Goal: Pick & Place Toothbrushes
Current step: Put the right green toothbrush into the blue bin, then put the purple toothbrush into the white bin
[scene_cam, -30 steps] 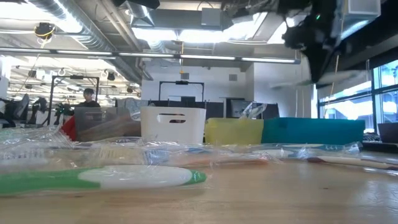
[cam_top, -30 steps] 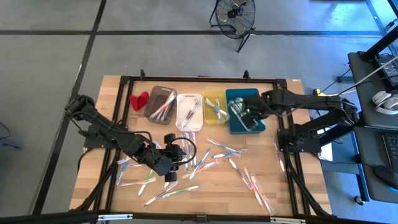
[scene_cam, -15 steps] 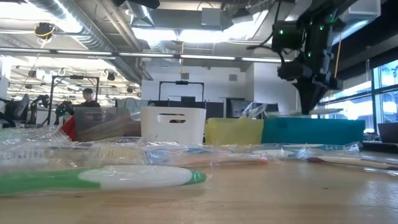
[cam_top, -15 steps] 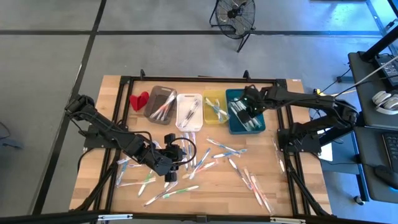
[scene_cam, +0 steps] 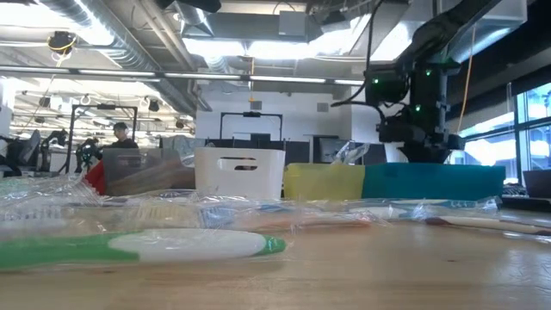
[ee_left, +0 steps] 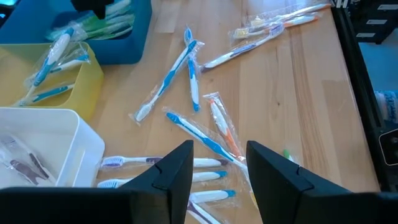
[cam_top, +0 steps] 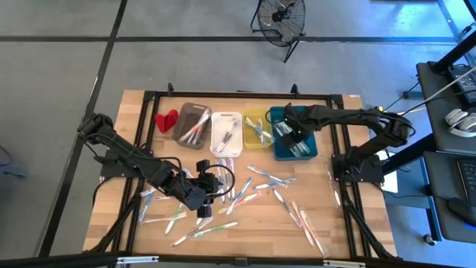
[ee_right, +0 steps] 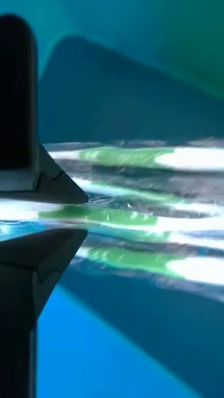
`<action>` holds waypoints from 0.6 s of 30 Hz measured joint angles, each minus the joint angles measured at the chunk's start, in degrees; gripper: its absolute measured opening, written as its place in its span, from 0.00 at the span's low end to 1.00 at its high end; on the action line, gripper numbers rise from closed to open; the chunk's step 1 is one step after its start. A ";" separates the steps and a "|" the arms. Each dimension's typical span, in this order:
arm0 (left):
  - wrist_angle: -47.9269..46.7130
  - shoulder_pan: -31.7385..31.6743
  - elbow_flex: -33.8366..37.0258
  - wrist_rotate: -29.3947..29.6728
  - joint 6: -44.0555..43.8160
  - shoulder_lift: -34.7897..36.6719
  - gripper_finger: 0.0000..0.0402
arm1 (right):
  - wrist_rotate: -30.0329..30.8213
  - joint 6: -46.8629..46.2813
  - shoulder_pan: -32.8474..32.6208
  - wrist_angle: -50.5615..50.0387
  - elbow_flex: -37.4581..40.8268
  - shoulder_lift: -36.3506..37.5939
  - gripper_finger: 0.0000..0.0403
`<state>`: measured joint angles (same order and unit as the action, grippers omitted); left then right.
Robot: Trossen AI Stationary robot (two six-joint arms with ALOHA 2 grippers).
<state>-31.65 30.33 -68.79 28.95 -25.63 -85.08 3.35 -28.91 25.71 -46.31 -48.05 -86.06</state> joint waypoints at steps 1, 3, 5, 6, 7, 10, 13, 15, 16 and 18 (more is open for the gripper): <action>-0.03 0.00 0.00 0.00 -0.02 0.00 0.36 | 0.02 0.42 -0.02 0.83 0.00 -0.36 0.21; -0.03 0.00 0.00 -0.02 -0.06 0.00 0.36 | 0.04 0.63 -0.02 2.25 0.00 -0.74 0.25; -0.05 0.00 0.00 -0.04 -0.12 0.00 0.36 | 0.07 0.66 -0.02 3.38 0.00 -0.73 0.30; -0.13 0.00 0.00 -0.04 -0.12 0.00 0.36 | 0.06 0.66 -0.02 3.89 -0.01 -0.73 0.33; -0.32 0.00 0.00 -0.06 -0.14 0.00 0.36 | 0.04 0.71 -0.02 4.01 -0.05 -0.70 0.35; -0.50 0.00 0.00 -0.07 -0.12 0.00 0.36 | -0.27 1.40 -0.02 3.14 -1.34 -0.66 0.44; -0.79 0.00 0.00 -0.11 0.39 0.00 0.36 | -1.31 1.52 -0.04 0.36 -3.42 -0.62 0.50; -1.09 0.00 0.00 -0.15 0.73 0.05 0.36 | -1.29 1.49 -0.04 -2.21 -5.55 -0.62 0.53; -1.49 0.00 0.00 -0.16 0.73 0.13 0.36 | -1.29 1.49 -0.02 -3.87 -6.62 -0.62 0.54; -2.05 0.00 -0.02 -0.54 0.71 0.22 0.36 | -1.43 1.47 -0.04 -7.31 -9.04 -0.62 0.56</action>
<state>-33.70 30.33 -68.82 28.41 -24.93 -84.86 1.92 -27.44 25.67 -53.63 -57.09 -86.67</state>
